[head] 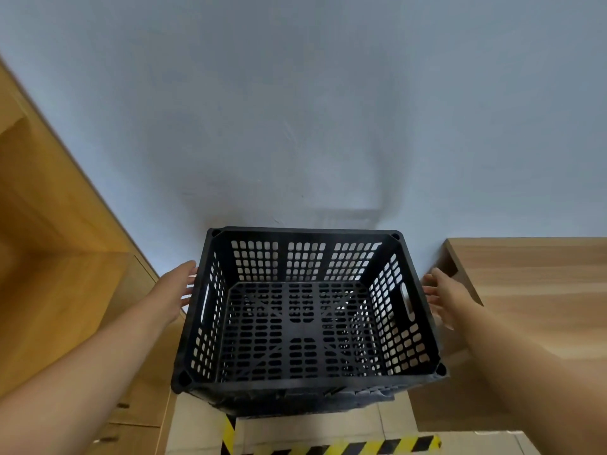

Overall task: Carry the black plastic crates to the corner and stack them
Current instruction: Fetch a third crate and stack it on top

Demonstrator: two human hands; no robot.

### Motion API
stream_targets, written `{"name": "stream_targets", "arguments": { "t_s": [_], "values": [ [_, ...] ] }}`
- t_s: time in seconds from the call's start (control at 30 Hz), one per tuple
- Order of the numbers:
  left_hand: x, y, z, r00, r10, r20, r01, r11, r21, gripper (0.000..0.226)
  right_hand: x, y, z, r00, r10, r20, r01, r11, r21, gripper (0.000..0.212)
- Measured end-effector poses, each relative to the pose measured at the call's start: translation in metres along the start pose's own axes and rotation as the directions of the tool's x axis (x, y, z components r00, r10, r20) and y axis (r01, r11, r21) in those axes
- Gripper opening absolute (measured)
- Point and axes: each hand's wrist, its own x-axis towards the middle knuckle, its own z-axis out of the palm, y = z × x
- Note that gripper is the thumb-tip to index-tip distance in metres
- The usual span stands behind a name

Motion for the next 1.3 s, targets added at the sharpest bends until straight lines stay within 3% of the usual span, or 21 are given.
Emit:
{"name": "stream_targets", "arguments": {
  "t_s": [0.07,0.17,0.3,0.37,0.6,0.87,0.93,1.03,1.1,1.17,1.3],
  "values": [
    [-0.002,-0.020,0.003,0.993,0.109,-0.035,-0.097,0.965,0.245,0.037,-0.006,0.013,-0.005,0.994,-0.106,0.018,0.108,0.974,-0.198,0.042],
    [-0.016,-0.056,0.009,0.964,0.265,-0.023,-0.214,0.825,0.523,0.027,-0.024,0.034,-0.012,0.970,-0.237,0.050,0.230,0.838,-0.495,0.058],
    [-0.035,-0.099,0.009,0.904,0.422,-0.071,-0.260,0.673,0.692,0.054,-0.039,0.061,-0.017,0.932,-0.330,0.149,0.343,0.673,-0.655,0.068],
    [-0.046,-0.109,0.009,0.889,0.448,-0.089,-0.269,0.672,0.690,0.053,-0.041,0.074,-0.018,0.927,-0.338,0.162,0.356,0.664,-0.658,0.068],
    [-0.072,-0.117,0.020,0.913,0.383,-0.142,-0.259,0.811,0.524,0.048,-0.045,0.093,-0.025,0.912,-0.385,0.142,0.382,0.669,-0.637,0.055],
    [-0.076,-0.128,0.021,0.906,0.392,-0.163,-0.244,0.795,0.556,0.043,-0.045,0.100,-0.030,0.910,-0.383,0.156,0.389,0.662,-0.641,0.053],
    [-0.077,-0.133,0.023,0.898,0.410,-0.161,-0.202,0.708,0.677,0.054,-0.042,0.104,-0.028,0.908,-0.391,0.148,0.387,0.653,-0.651,0.049],
    [-0.086,-0.138,0.026,0.864,0.496,-0.084,-0.172,0.447,0.878,0.067,-0.041,0.109,-0.025,0.899,-0.419,0.130,0.393,0.640,-0.660,0.041],
    [-0.087,-0.141,0.026,0.818,0.574,-0.037,-0.186,0.325,0.927,0.067,-0.040,0.112,-0.023,0.891,-0.438,0.119,0.399,0.630,-0.666,0.035],
    [-0.084,-0.141,0.025,0.807,0.590,-0.024,-0.180,0.285,0.942,0.065,-0.039,0.115,-0.019,0.879,-0.469,0.086,0.389,0.601,-0.698,0.040],
    [-0.079,-0.137,0.027,0.808,0.588,-0.041,-0.174,0.304,0.937,0.063,-0.032,0.121,-0.012,0.847,-0.531,0.030,0.357,0.526,-0.772,0.057]
  ]
}}
